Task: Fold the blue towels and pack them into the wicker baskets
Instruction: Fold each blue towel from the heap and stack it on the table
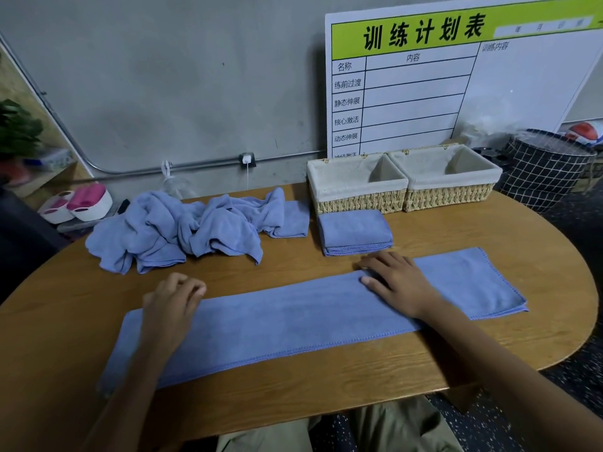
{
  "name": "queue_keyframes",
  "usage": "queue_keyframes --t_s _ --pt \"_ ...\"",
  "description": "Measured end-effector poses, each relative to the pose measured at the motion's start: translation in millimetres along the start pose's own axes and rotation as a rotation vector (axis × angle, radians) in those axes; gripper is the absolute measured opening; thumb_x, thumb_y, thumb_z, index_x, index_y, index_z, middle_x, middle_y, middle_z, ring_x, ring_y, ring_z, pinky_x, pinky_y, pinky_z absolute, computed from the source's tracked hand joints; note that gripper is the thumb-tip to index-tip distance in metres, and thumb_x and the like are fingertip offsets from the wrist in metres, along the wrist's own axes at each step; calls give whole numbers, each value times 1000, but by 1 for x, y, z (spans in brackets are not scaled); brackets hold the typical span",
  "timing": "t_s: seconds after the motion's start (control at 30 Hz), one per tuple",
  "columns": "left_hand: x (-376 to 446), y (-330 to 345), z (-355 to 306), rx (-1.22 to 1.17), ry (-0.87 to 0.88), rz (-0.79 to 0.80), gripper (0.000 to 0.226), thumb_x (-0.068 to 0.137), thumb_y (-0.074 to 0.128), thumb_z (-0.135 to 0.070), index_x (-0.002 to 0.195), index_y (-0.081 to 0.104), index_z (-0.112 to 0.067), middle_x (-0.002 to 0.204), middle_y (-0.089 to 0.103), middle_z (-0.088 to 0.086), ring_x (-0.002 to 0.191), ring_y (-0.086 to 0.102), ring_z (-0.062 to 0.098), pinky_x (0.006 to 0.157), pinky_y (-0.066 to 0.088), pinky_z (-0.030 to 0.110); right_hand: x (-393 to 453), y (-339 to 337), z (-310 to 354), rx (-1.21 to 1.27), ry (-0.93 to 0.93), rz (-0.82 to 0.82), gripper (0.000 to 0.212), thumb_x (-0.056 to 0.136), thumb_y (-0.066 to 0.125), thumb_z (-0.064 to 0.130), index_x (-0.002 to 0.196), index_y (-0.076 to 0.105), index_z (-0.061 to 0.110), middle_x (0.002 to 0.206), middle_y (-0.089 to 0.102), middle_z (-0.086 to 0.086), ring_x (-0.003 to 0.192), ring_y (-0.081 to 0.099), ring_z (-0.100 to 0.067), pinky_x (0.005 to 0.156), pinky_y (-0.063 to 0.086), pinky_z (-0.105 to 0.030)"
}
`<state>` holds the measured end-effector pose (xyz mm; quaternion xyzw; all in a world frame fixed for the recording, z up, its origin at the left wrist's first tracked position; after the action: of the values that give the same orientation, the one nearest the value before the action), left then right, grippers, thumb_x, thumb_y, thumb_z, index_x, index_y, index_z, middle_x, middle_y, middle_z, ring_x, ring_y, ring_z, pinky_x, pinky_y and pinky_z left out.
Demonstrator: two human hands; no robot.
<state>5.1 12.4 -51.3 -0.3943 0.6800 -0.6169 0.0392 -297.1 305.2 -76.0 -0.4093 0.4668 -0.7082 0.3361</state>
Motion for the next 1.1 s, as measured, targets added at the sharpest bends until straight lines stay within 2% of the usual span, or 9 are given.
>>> queue_keyframes --t_s 0.07,0.13,0.2,0.27,0.37,0.43,0.53,0.77,1.1 --pt "-7 -5 -27 -26 12 9 45 96 35 -47 108 70 -22 110 58 -4 96 59 21 79 45 44 -5 -3 -4 -32 21 1 59 97 20 67 132 55 34 132 54 9 125 49 -18 100 35 -36" --pt "-20 12 -61 -40 19 127 54 95 29 -54 125 66 -29 129 57 -7 114 58 21 92 46 46 -7 -10 6 -48 25 -28 63 97 19 70 135 53 33 135 53 7 127 49 -20 105 35 -39" --pt "-36 44 -83 10 55 301 65 93 18 -67 146 46 -41 156 37 -11 145 36 22 113 29 54 -6 -14 37 -9 -34 -45 58 97 26 68 140 45 35 142 51 3 133 47 -22 109 35 -43" --pt "-42 65 -85 91 84 397 73 90 8 -75 156 21 -47 166 9 -14 155 8 21 119 11 58 -8 -1 72 32 -129 35 55 97 33 65 148 32 42 157 36 7 146 29 -18 116 23 -42" --pt "-39 68 -79 130 121 413 79 86 0 -82 157 10 -48 167 -3 -13 155 -5 21 118 5 63 -19 32 86 21 -129 236 63 99 24 68 156 12 46 167 2 15 153 -6 -13 124 -1 -40" --pt "-40 63 -76 150 151 392 80 87 0 -84 157 9 -47 167 -1 -12 154 -3 24 116 10 68 -23 35 74 -2 -75 252 67 95 15 73 156 8 47 166 -4 16 153 -13 -13 124 -2 -42" --pt "-53 57 -70 148 164 392 76 92 11 -81 158 16 -44 168 8 -7 153 7 30 110 21 74 -30 29 60 -45 -13 237 70 93 12 76 157 6 47 166 -8 16 151 -17 -12 124 -2 -44" --pt "-60 54 -80 201 219 392 70 97 15 -75 156 29 -40 166 19 -5 150 24 35 105 28 76 -34 30 86 -67 -91 250 66 95 7 72 156 2 47 165 -13 17 151 -22 -15 123 -11 -42" --pt "-50 55 -72 131 134 412 79 89 5 -83 158 15 -45 168 -2 -11 154 -5 25 115 11 69 -25 32 79 -32 -32 276 72 89 3 76 156 2 48 166 -9 15 152 -19 -15 123 -12 -40"
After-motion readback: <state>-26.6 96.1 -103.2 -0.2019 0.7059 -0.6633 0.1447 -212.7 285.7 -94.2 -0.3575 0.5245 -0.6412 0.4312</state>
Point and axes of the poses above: each hand's wrist, its own x-axis towards the middle knuckle, its own y-axis out of the palm, z = x × y, the point moved 10 cm from there along x, towards the middle knuckle
